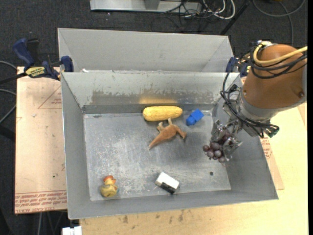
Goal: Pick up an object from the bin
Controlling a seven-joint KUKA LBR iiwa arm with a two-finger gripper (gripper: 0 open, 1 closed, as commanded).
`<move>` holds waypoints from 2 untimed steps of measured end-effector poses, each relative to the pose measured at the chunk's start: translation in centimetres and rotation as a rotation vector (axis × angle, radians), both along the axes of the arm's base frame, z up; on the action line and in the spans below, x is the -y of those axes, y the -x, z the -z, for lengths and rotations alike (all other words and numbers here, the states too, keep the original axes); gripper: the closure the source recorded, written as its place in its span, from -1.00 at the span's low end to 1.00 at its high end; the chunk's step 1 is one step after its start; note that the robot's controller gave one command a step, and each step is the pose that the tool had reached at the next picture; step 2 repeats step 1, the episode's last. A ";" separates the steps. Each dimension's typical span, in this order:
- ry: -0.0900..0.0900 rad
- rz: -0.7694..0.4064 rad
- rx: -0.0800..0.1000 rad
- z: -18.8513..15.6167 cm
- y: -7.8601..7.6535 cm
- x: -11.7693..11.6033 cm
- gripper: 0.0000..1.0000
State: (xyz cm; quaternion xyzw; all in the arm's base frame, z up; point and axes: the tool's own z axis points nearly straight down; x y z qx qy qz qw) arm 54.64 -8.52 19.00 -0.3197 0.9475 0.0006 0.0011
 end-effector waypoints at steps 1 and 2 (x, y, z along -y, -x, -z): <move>-0.001 -0.008 -0.009 -3.9 0.9 -0.9 1.00; -0.001 -0.008 -0.009 -3.9 0.9 -0.9 1.00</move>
Offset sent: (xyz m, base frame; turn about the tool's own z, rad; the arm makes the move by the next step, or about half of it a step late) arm 0.0037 0.0157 0.1190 0.0124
